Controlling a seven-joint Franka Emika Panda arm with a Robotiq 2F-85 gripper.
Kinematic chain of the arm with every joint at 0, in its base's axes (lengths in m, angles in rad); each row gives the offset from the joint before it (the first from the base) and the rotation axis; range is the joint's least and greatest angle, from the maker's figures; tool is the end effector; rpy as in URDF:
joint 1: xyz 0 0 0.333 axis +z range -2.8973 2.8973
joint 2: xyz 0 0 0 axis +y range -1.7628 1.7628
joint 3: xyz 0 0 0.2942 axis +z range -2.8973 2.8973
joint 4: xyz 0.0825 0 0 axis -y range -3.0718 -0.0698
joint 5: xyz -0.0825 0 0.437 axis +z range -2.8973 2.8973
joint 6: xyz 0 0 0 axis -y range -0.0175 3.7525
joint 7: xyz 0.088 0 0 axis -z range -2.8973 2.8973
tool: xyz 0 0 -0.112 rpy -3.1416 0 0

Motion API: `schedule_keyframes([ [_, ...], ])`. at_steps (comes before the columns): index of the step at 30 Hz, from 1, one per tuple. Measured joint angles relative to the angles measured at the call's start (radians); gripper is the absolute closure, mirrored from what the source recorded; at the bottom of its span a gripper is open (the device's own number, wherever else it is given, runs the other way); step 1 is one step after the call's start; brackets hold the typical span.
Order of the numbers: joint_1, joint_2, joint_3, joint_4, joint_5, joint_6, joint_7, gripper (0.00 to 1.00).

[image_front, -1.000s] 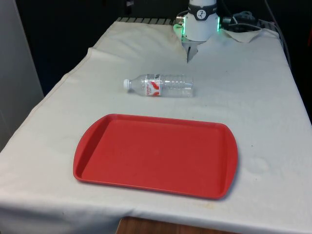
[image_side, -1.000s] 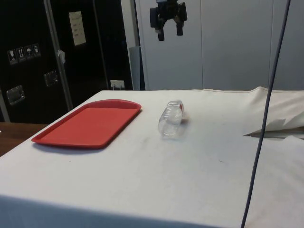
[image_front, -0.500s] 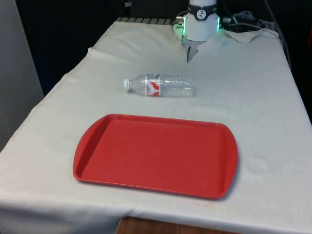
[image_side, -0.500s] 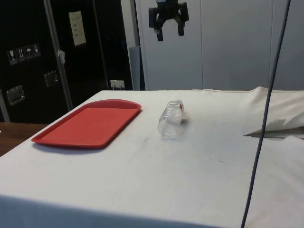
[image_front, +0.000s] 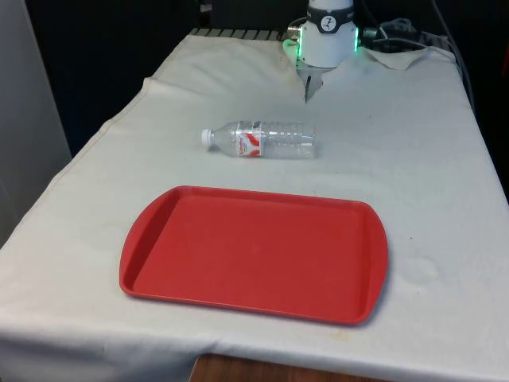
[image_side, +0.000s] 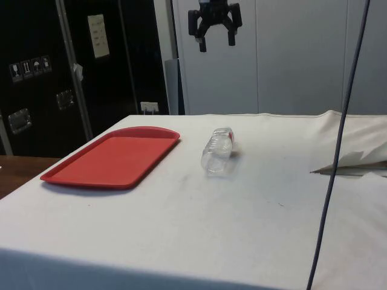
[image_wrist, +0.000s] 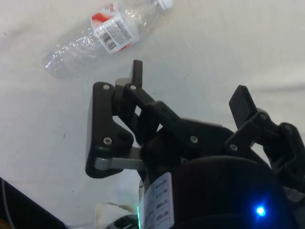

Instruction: Place the bottle upright on the tray.

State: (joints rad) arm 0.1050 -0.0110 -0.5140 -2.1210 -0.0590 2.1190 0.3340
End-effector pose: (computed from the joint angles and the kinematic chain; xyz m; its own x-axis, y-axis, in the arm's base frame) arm 0.5362 -0.2358 0.3625 0.7569 -0.6532 0.0214 -0.6535 -0.7559 0.0404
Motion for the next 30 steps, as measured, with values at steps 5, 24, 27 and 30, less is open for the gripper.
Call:
schedule_keyframes([
  [5,0.000,0.000,0.000,-0.001,0.000,0.000,0.037,0.00],
  [24,0.000,0.000,-0.001,-0.001,0.000,0.000,0.184,0.00],
  [27,0.000,0.001,-0.001,-0.001,0.000,0.000,0.199,0.00],
  [30,0.000,0.001,-0.001,-0.001,0.000,0.000,0.229,0.00],
])
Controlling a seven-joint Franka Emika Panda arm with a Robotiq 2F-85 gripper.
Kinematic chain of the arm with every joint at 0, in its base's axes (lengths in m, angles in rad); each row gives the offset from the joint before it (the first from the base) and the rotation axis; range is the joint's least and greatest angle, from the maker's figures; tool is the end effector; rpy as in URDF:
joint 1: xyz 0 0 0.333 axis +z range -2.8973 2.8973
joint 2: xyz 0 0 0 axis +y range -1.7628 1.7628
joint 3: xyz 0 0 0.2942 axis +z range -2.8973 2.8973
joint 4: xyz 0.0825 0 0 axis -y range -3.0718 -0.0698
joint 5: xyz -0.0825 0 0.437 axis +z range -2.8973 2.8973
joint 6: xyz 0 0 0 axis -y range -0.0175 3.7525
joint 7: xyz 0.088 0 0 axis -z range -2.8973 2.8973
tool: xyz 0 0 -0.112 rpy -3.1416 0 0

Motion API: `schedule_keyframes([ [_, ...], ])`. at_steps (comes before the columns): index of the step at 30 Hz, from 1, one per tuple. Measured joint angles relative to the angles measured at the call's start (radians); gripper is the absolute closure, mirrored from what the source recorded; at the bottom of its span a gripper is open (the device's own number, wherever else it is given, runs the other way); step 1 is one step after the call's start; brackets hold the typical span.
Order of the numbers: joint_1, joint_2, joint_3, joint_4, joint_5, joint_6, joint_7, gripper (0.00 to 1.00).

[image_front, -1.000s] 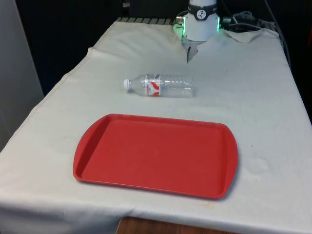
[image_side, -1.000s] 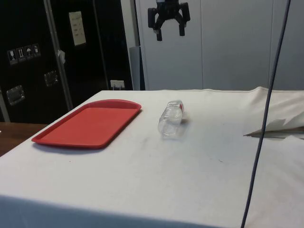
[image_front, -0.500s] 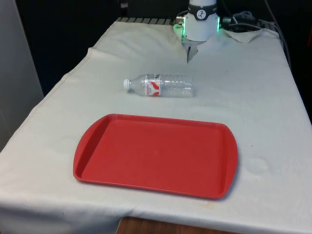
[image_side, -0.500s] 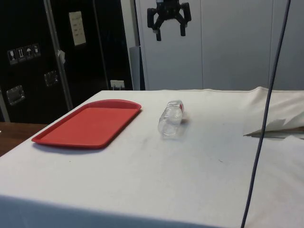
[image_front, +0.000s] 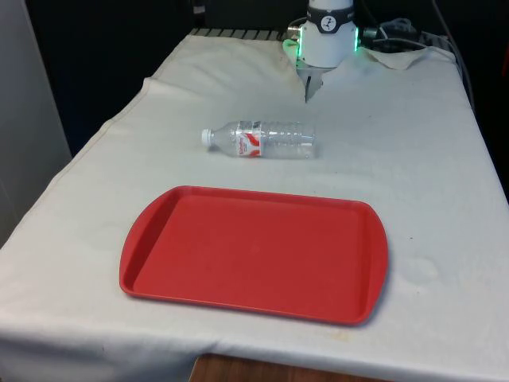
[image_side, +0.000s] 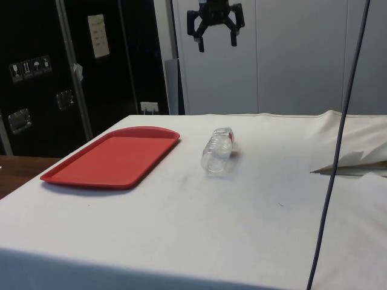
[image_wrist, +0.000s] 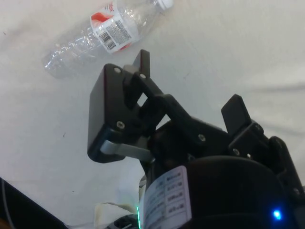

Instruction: Place the bottle upright on the tray.

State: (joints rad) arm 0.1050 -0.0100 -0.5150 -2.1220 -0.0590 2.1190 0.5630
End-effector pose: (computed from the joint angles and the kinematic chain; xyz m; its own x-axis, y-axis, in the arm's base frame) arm 0.5357 -0.2362 0.3615 0.5880 -0.8083 0.0286 -0.8087 -0.5871 0.0358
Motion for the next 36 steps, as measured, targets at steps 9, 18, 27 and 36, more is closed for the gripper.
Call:
schedule_keyframes([
  [9,0.000,0.000,0.000,0.000,0.000,0.000,0.060,0.00],
  [18,0.000,0.001,-0.001,0.000,0.000,-0.001,0.127,0.00],
  [27,0.000,0.001,-0.001,0.000,0.000,-0.001,0.193,0.00],
  [36,0.000,0.002,-0.001,0.000,0.000,-0.001,0.251,0.00],
])
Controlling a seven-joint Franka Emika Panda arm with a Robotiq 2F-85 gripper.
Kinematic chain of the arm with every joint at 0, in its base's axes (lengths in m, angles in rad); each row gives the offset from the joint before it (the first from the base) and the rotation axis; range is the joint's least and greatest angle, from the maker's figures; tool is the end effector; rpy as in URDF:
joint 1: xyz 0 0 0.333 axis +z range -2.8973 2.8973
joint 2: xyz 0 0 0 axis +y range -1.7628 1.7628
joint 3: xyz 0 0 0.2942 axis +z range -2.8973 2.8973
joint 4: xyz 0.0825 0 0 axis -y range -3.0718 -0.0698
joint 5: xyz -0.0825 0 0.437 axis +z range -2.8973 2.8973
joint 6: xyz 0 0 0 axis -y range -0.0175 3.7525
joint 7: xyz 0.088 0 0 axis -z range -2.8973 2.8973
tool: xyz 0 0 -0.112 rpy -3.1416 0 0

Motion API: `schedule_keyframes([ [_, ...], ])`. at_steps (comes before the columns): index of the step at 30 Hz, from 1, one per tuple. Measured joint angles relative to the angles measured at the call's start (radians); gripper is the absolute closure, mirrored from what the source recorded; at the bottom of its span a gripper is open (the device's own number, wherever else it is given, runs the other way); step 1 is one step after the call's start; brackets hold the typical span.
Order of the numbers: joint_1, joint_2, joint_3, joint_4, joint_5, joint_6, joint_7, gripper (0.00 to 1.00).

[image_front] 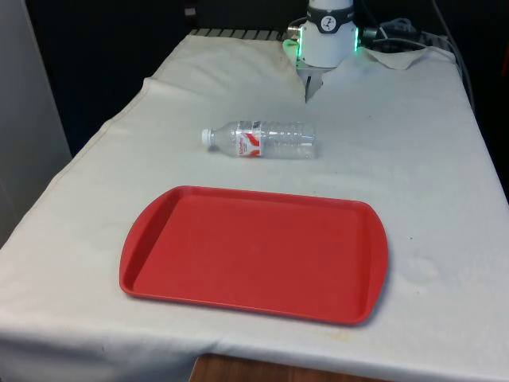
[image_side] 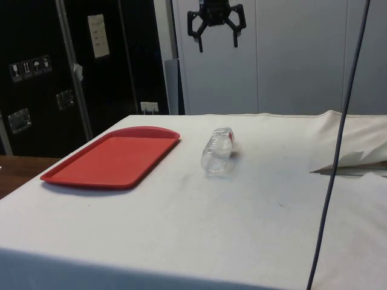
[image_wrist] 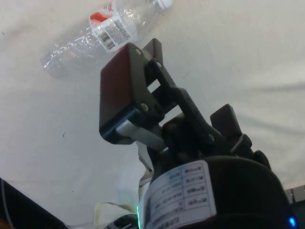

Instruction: Place the bottle upright on the tray.

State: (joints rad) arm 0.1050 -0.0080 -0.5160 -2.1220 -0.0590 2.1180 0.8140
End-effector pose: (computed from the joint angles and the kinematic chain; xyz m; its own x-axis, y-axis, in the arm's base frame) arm 0.5354 -0.2367 0.3604 0.3679 -0.9292 0.0354 -0.9298 -0.3669 0.0303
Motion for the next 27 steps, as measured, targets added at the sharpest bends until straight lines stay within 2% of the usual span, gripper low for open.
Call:
schedule_keyframes([
  [27,0.000,0.008,-0.003,0.000,0.000,-0.001,0.205,0.00],
])
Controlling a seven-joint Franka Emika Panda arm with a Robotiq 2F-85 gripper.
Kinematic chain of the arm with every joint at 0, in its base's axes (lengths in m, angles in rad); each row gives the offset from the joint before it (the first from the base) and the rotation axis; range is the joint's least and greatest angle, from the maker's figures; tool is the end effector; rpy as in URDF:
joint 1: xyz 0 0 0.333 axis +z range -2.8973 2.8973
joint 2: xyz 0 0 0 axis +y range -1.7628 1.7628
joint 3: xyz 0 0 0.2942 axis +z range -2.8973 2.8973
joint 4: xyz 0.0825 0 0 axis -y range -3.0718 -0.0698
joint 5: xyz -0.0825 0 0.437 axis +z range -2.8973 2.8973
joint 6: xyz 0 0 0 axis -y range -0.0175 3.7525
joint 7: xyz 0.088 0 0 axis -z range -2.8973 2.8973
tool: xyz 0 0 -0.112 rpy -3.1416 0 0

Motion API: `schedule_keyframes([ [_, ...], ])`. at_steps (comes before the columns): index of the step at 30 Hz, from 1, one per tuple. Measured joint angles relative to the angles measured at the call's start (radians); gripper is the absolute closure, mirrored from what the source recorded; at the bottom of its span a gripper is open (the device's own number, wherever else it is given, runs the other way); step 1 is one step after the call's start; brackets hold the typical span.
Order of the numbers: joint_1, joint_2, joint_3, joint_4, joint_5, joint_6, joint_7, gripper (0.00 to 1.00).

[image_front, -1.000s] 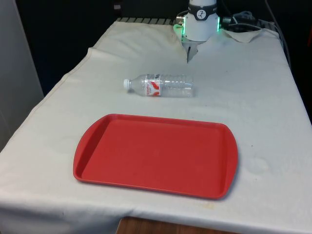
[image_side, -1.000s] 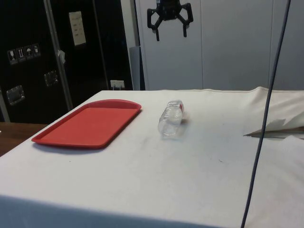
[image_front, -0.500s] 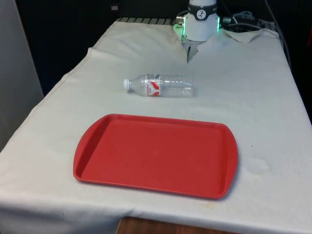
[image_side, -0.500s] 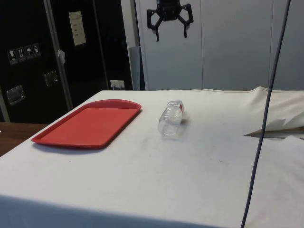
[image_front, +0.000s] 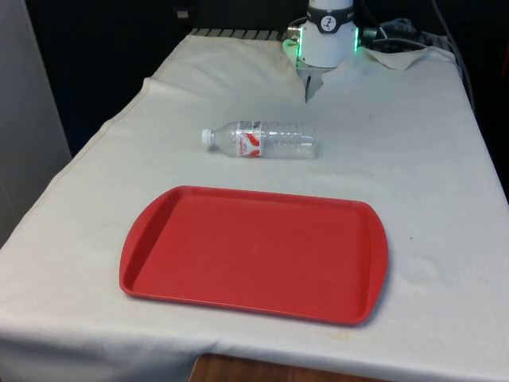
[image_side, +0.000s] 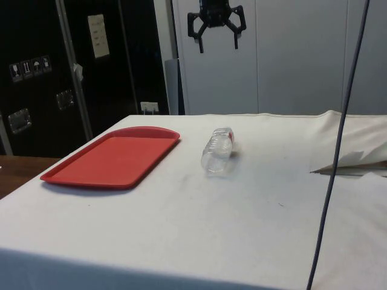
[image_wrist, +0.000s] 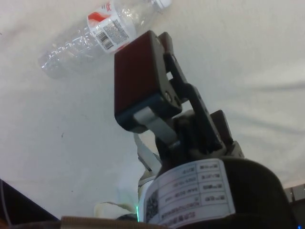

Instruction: Place the bottle upright on the tray.

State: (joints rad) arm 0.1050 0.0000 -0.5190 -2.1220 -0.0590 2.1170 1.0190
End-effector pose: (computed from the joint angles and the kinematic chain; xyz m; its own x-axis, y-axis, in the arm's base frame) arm 0.5348 -0.2382 0.3563 0.1683 -0.9849 0.0398 -0.9854 -0.1671 0.0313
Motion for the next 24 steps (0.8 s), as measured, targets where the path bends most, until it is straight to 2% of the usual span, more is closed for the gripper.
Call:
schedule_keyframes([
  [17,0.000,0.004,-0.001,-0.001,0.000,-0.002,0.111,0.00],
  [24,0.000,0.004,-0.002,-0.001,0.000,-0.003,0.114,0.00],
])
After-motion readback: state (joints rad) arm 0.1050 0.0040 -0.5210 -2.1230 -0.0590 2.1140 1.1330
